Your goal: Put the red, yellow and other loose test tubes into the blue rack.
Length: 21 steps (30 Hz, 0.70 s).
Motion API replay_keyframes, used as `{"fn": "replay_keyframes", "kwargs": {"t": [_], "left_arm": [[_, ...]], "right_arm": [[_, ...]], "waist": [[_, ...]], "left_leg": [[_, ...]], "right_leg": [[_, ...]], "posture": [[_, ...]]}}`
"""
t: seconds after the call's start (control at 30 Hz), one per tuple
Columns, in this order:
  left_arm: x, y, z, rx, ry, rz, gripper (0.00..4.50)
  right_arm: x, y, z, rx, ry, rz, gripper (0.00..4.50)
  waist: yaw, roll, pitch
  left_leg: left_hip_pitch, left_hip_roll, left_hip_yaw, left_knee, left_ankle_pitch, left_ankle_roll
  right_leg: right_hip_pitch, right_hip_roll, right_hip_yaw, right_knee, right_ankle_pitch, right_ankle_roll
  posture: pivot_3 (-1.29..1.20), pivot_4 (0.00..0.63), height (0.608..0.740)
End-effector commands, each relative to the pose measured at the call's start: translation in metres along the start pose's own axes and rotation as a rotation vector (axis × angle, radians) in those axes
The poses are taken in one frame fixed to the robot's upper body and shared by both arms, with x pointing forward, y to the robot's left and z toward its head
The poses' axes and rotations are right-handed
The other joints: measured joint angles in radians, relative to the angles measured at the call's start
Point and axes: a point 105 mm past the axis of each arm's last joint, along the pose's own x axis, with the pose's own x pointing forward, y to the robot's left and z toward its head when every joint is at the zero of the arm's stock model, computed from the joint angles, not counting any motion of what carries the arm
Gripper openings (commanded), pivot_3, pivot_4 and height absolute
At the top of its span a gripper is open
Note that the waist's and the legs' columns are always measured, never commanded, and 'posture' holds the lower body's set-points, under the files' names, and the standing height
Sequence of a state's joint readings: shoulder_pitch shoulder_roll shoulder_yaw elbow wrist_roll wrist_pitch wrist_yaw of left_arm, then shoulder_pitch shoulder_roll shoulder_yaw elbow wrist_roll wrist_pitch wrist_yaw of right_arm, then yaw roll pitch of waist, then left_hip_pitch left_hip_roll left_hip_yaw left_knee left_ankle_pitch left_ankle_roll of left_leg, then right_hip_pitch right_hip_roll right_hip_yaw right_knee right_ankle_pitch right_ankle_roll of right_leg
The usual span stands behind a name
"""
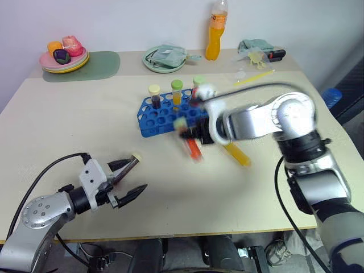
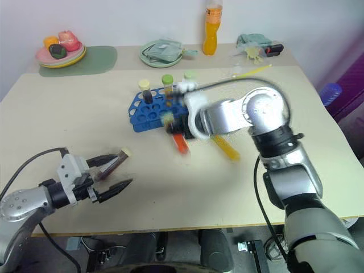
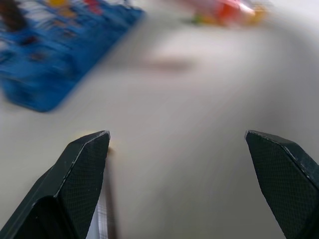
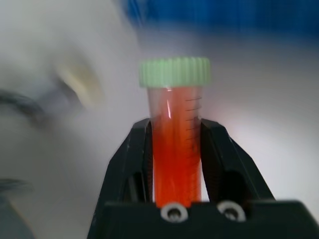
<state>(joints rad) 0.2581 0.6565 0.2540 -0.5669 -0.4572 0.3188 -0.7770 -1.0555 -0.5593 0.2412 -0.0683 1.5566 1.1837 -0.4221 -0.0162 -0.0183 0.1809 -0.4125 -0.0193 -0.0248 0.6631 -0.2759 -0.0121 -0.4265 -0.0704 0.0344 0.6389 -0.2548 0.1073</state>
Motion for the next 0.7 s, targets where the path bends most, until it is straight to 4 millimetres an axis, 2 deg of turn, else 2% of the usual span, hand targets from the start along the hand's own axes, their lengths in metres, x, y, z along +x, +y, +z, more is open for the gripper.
{"fn": "replay_keyframes", "kwargs": {"t": [0.03,0.17,0.3,0.43,0.7], "left_arm": [[0.002,0.017,0.017,-0.033,-0.112,0.132,4.50],[0.015,0.026,0.026,-0.103,-0.213,0.216,4.50],[0.030,0.032,0.042,-0.101,-0.340,0.278,4.50],[0.041,0.021,0.049,-0.085,-0.359,0.241,4.50],[0.046,0.012,0.051,-0.082,-0.357,0.206,4.50]], "right_arm": [[-0.008,-0.020,0.043,-0.104,-0.349,-0.076,1.13],[0.002,-0.049,0.055,-0.158,-0.605,-0.220,1.13],[0.019,-0.070,0.040,-0.177,-0.783,-0.356,1.13],[0.031,-0.078,0.024,-0.181,-0.830,-0.394,1.13],[0.040,-0.086,0.013,-0.205,-0.841,-0.437,1.13]], "waist": [[0.001,-0.001,-0.001],[-0.001,-0.002,-0.001],[-0.002,-0.002,-0.001],[-0.003,-0.001,-0.001],[-0.002,-0.001,-0.001]], "left_leg": [[0.001,0.000,-0.001,0.000,0.000,0.000],[0.002,0.000,-0.001,0.002,0.000,0.000],[0.002,0.000,0.000,0.001,0.001,-0.001],[0.002,0.000,0.000,0.000,0.001,-0.002],[0.002,-0.001,0.000,0.000,0.002,-0.004]], "right_leg": [[0.001,0.000,-0.001,-0.001,0.000,0.000],[0.004,0.001,-0.001,-0.002,0.001,0.002],[0.001,0.000,-0.001,0.001,0.002,0.003],[-0.001,0.000,-0.001,0.003,0.002,0.003],[-0.001,-0.001,-0.001,0.006,0.002,0.002]], "posture": [[0.00,0.150,0.729],[0.00,0.150,0.729],[0.00,0.150,0.729],[0.00,0.150,0.729],[0.00,0.150,0.729]]}}
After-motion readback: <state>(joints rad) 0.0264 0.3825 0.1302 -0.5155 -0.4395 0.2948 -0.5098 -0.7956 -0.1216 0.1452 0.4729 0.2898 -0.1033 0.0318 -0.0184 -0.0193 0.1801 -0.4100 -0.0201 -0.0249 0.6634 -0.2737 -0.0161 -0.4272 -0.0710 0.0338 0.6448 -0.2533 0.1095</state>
